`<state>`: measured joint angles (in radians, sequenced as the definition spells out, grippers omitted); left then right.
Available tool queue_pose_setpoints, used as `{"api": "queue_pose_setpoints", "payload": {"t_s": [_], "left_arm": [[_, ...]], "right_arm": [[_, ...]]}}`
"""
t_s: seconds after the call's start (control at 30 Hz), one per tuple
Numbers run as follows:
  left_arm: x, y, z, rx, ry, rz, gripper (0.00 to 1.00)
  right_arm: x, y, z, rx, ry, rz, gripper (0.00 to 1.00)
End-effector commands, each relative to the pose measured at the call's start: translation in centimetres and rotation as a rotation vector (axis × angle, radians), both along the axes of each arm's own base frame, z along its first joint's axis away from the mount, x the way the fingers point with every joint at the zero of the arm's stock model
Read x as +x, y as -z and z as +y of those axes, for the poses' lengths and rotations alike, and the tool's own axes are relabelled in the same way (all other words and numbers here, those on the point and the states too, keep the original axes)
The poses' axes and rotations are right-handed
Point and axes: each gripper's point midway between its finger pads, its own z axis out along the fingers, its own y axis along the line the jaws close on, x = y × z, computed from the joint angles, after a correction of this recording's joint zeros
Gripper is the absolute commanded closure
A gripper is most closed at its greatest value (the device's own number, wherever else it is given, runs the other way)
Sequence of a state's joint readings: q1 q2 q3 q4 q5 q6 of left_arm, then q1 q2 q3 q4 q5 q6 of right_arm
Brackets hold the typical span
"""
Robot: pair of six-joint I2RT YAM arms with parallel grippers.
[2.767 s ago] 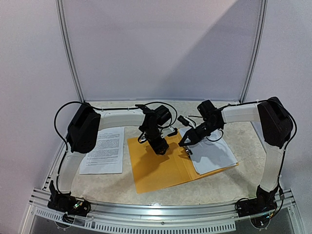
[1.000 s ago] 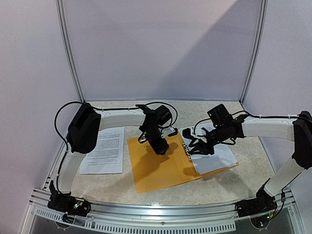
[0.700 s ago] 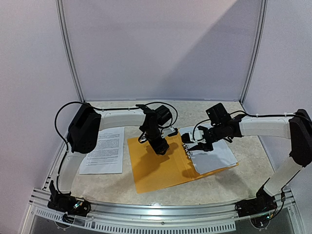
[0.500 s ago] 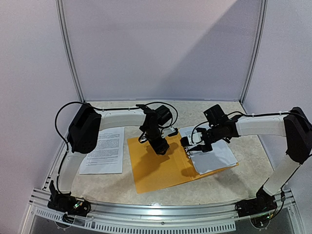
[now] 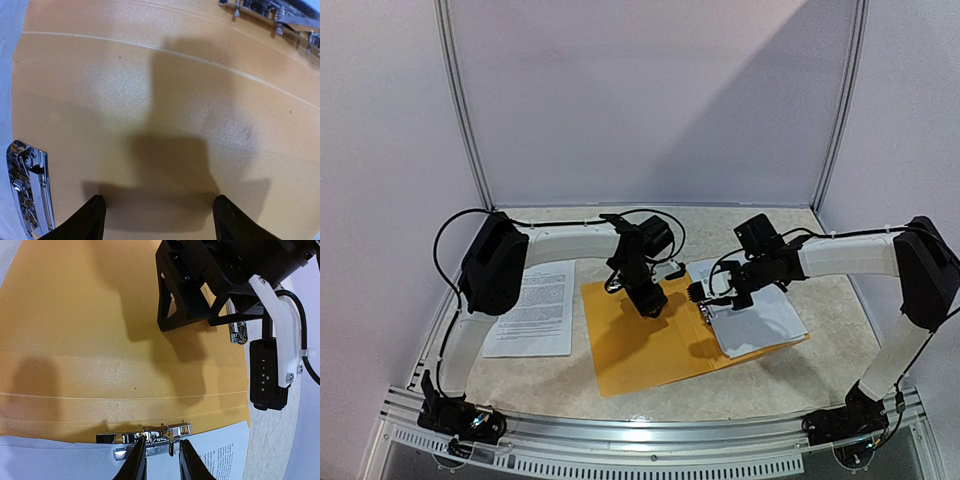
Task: Put the files into the folder
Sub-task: Close the spring clip on the folder with some files.
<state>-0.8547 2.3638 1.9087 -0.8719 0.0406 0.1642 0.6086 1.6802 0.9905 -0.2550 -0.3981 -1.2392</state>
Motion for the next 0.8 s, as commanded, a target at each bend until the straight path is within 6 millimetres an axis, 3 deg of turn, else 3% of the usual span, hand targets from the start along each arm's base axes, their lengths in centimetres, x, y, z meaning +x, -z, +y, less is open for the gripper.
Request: {"api": "queue_pose_setpoints", "payload": {"t_s": [0.0, 0.77], "left_arm": [[-2.9, 5.5, 1.6, 0.12, 0.028, 0.108, 0.24], [-3.0, 5.9, 1.7, 0.128, 0.033, 0.112, 0.24]], "right_arm": [[0.6, 0.4, 0.5, -0.022, -0.01, -0.008, 0.81], [-2.1, 1.8, -0.7, -0.083, -0.025, 0.038, 0.89]]}}
